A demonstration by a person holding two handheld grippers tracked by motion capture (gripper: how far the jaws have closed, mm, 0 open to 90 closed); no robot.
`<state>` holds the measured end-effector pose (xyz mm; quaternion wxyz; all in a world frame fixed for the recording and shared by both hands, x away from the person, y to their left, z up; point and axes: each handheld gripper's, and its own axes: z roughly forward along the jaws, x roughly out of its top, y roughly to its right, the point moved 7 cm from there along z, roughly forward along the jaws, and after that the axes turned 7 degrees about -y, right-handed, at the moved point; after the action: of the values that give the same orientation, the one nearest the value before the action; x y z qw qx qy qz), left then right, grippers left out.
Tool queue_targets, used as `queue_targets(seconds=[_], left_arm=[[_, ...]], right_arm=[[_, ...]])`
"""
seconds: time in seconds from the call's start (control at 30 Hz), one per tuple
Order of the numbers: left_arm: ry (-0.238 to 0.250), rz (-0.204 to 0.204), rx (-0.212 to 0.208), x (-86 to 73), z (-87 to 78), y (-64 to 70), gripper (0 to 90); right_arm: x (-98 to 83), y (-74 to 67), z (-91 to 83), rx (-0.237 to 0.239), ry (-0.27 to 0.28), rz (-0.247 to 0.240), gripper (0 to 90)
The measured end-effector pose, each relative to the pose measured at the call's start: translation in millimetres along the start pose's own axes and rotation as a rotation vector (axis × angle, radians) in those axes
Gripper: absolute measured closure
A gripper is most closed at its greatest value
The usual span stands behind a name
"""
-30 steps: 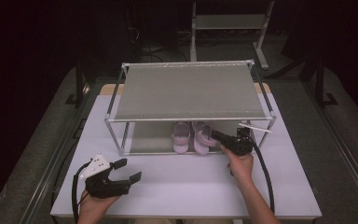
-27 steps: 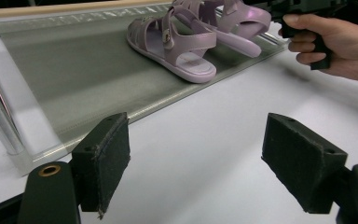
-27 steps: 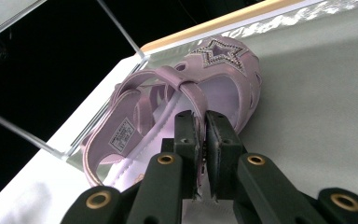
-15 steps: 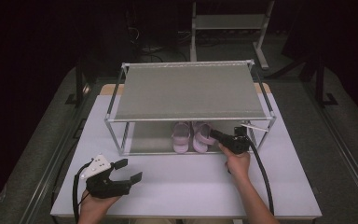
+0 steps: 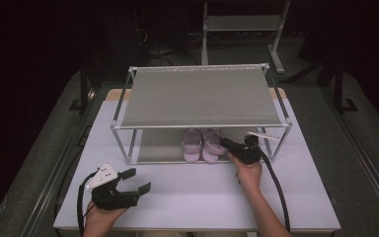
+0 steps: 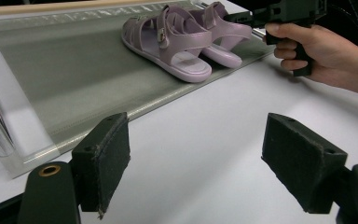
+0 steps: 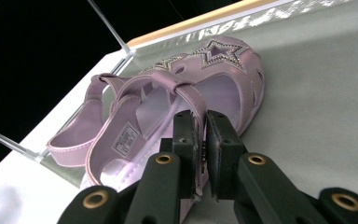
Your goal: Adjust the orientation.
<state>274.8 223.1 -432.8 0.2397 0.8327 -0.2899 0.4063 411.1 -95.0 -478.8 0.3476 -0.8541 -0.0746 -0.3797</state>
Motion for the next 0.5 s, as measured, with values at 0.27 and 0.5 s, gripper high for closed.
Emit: queue_targets(seconds=[0.27, 0.5], left_arm=[[0.003, 0.002, 0.000, 0.2, -1.0, 0.4, 22.8], [0.001, 0.001, 0.003, -0.2, -1.0, 0.3, 22.8]], right_arm=[[-0.3, 0.0, -0.5, 0.002, 0.001, 0.003, 81.3], [-0.3, -0.6, -0.2, 0.009, 0.008, 0.009, 79.7]])
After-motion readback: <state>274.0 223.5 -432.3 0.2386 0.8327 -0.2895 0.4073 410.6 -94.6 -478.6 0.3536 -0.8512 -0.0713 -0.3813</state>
